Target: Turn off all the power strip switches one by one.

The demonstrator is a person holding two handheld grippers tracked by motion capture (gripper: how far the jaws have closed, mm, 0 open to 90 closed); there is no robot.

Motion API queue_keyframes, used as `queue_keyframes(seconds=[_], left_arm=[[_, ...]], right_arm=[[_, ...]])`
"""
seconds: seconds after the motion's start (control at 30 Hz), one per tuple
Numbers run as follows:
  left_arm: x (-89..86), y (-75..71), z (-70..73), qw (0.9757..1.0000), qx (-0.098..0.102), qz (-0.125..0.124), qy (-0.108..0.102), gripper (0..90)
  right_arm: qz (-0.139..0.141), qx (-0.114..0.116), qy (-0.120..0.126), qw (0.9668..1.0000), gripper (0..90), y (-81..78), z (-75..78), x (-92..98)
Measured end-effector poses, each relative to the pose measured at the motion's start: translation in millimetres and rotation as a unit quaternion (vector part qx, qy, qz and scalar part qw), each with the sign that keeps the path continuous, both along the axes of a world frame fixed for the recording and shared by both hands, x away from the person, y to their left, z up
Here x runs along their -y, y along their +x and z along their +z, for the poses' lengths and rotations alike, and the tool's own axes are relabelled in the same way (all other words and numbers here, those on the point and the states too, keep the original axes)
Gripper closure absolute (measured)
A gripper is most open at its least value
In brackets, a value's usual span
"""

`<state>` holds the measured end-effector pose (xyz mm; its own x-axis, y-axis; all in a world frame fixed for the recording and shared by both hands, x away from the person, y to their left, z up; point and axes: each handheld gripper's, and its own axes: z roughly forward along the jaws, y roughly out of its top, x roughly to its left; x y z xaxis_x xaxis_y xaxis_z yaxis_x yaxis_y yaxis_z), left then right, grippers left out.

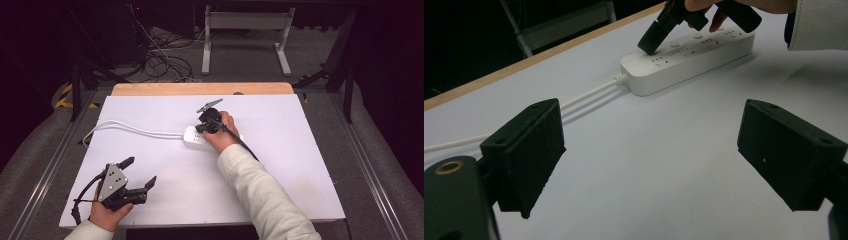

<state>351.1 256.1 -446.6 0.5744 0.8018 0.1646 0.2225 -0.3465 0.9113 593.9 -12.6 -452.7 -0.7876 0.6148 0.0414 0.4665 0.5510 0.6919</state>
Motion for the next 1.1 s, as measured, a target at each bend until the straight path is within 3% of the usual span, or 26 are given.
queue_keyframes(seconds=[0.3, 0.4, 0.53, 0.87, 0.9, 1.1], left_arm=[[0.9, -0.5, -0.2, 1.0, -0.001, 0.0, -0.002, 12.1], [0.1, 0.3, -0.5, 1.0, -0.003, 0.0, -0.003, 12.1], [-0.4, 1.5, -0.3, 1.0, -0.003, 0.001, -0.001, 12.1], [1.4, 0.2, 0.0, 1.0, -0.002, 0.001, -0.004, 12.1], [1.1, 0.4, -0.1, 1.0, -0.003, 0.001, -0.002, 12.1], [1.6, 1.6, 0.0, 1.0, -0.001, 0.0, -0.002, 12.1]], right_arm=[[-0.009, 0.0, 0.002, 1.0, 90.0, -0.2, -0.7, -0.3], [0.009, 0.033, -0.026, 0.9991, 90.0, -4.7, 7.4, -3.0], [0.021, 0.073, 0.046, 0.9961, 90.0, -18.9, 36.5, 4.1], [0.04, 0.086, 0.051, 0.9942, 89.6, -33.8, 58.3, 15.8], [0.043, 0.087, 0.052, 0.994, 85.7, -35.3, 60.2, 16.7], [0.056, 0.092, 0.058, 0.9925, 82.3, -41.9, 69.4, 22.5]])
